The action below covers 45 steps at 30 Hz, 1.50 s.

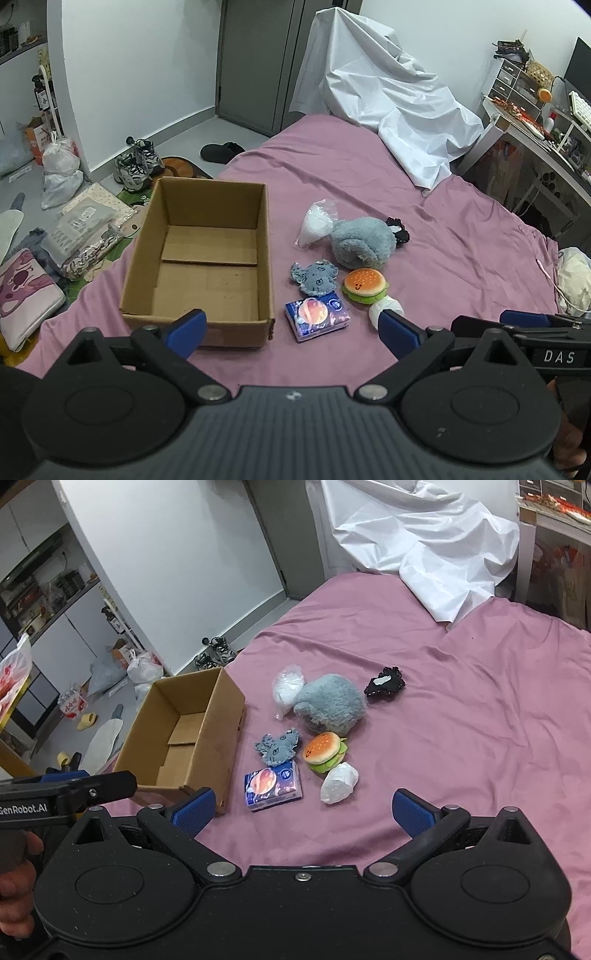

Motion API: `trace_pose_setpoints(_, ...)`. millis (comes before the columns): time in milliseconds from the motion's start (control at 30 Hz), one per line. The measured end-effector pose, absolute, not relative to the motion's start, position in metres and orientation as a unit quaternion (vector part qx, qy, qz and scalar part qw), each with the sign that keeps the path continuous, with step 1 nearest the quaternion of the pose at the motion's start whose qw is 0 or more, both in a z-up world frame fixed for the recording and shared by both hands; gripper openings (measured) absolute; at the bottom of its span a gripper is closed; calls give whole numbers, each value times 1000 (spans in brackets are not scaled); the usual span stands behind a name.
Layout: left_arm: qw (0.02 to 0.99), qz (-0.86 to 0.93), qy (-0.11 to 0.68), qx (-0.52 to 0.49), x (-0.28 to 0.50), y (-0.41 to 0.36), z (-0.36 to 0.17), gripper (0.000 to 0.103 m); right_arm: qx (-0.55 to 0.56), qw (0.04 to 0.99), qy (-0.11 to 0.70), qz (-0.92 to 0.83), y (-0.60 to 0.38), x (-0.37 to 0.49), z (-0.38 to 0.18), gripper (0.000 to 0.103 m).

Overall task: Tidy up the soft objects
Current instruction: 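Grasp the blue tissue pack with the left tool while the right grasps the white bundle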

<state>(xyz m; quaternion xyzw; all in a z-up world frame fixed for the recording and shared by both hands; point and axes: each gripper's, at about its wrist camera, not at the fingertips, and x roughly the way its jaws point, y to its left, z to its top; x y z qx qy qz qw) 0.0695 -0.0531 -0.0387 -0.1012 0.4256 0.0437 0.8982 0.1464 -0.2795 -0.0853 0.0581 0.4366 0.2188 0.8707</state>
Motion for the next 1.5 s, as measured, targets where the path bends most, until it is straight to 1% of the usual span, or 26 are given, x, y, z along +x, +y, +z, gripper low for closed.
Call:
trace_pose_setpoints(33,898,44,426,-103,72,-54,-40,99,62,870,438,219,-280,149,-86,103)
trace_pose_setpoints(100,895,45,430,-107,78,-56,-43,94,70,866,444,218,-282,154,-89,102)
trace_pose_setpoints(167,892,45,436,-112,84,-59,-47,93,71,865,448,217,-283,160,-92,102)
trace_pose_setpoints(367,887,47,445,-117,98,-67,-57,85,82,858,459,215,-287,173,-100,98)
trace_pose_setpoints(533,879,48,458,-124,110,-72,-69,74,93,852,468,215,-291,183,-109,95)
trace_pose_setpoints(700,871,51,471,-129,124,-75,-81,69,97,847,477,213,-292,195,-118,94)
trace_pose_setpoints(867,865,56,481,-133,136,-79,-95,63,116,837,492,210,-295,209,-132,86)
trace_pose_setpoints(933,861,60,487,-135,142,-80,-101,59,129,831,501,204,-298,216,-140,80)
trace_pose_setpoints(1033,856,64,493,-142,148,-80,-111,54,148,818,515,208,-301,224,-149,77)
trace_pose_setpoints(1167,846,67,507,-147,157,-83,-124,53,158,809,525,209,-299,234,-159,75)
trace_pose_setpoints(1433,832,84,528,-147,171,-89,-153,53,181,781,556,221,-294,250,-180,66)
trace_pose_setpoints(1467,833,91,525,-148,172,-90,-155,54,183,778,560,219,-293,252,-183,66)
trace_pose_setpoints(1500,836,94,521,-144,173,-93,-156,57,186,775,563,217,-292,254,-186,65)
